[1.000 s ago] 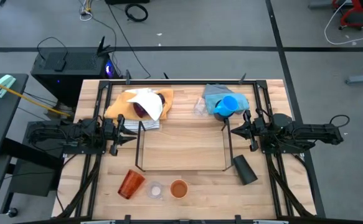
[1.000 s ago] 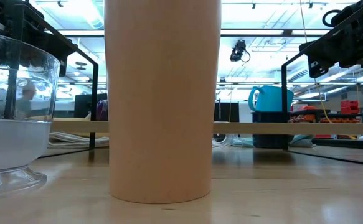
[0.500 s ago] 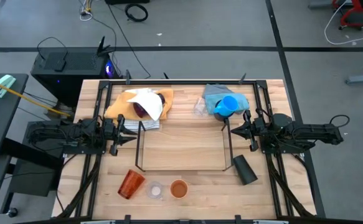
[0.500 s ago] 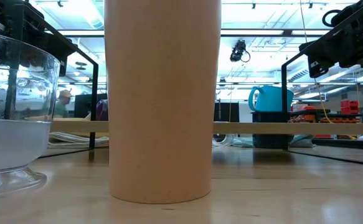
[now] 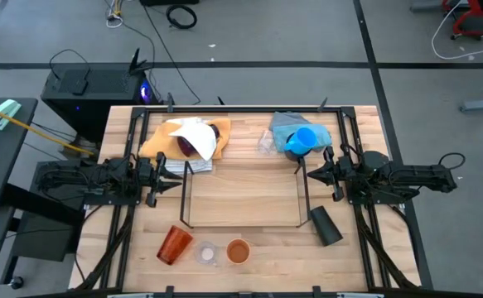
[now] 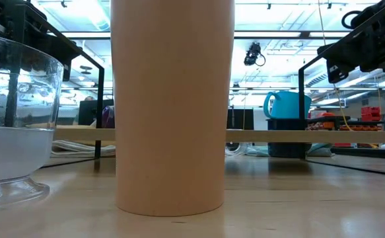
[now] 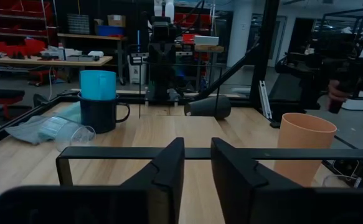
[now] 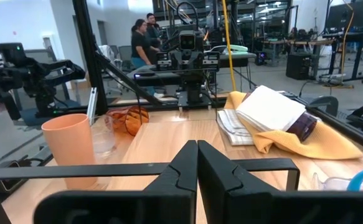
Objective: Stack small to large cups/mugs on shelf
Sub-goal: Put the light orange cup on the shelf
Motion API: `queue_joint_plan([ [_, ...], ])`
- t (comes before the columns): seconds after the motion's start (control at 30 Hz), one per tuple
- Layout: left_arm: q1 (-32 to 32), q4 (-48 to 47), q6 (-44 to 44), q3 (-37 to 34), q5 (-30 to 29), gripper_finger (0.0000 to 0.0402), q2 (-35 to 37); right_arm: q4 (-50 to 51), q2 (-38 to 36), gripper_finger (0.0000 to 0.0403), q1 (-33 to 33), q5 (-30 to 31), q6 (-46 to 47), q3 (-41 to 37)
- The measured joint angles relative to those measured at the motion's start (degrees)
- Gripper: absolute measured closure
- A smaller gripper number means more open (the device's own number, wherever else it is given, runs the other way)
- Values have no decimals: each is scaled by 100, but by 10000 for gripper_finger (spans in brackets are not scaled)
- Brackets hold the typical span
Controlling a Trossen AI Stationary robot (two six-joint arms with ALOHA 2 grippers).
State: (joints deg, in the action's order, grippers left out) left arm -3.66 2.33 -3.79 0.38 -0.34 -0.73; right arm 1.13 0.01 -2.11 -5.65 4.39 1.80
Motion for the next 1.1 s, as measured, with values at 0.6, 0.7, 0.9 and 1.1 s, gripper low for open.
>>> queue_joint_plan([
  [0.6,0,0,0,0,-2,319,0,-2851,1528,387,0,651,-210,1916],
  [0.7,0,0,-1,0,-1,321,-1,-2578,2380,387,-4,776,-681,2993],
  [0.9,0,0,1,0,-2,317,0,-421,4035,387,-270,770,-923,5435],
  [1.1,-2,0,0,0,0,312,0,1933,5585,387,-739,400,-302,7866],
])
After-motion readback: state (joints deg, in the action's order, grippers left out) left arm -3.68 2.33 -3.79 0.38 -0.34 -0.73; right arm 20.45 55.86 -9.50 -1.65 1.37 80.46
